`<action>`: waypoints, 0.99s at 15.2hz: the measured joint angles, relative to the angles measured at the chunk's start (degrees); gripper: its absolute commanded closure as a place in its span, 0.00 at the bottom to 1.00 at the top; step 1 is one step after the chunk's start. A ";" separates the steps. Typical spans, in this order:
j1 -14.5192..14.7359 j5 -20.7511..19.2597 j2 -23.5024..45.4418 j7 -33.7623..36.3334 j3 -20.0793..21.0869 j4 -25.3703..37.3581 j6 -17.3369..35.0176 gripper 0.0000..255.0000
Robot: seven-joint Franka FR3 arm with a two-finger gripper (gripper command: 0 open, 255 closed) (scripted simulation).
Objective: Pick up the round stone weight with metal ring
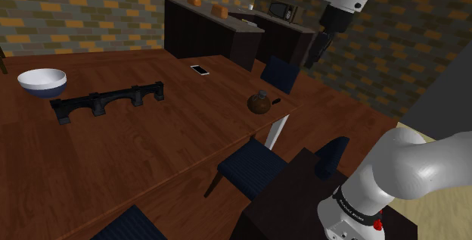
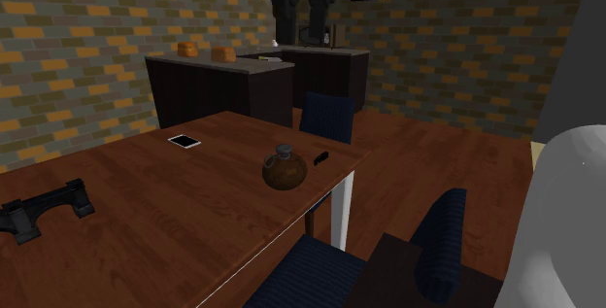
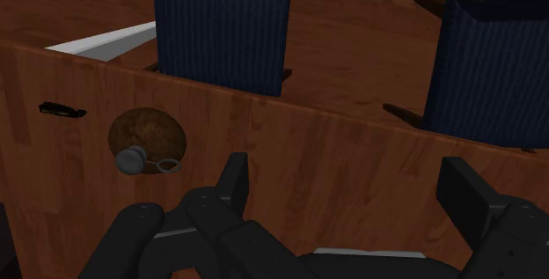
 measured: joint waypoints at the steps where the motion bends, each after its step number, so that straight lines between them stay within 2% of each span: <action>1: 0.00 0.00 0.00 0.00 0.00 0.00 0.00 0.00; 8: -1.45 -2.66 6.88 -4.77 -4.45 -2.12 8.66 0.00; 15: -2.85 -4.46 18.02 -10.31 -9.56 -1.99 19.54 0.00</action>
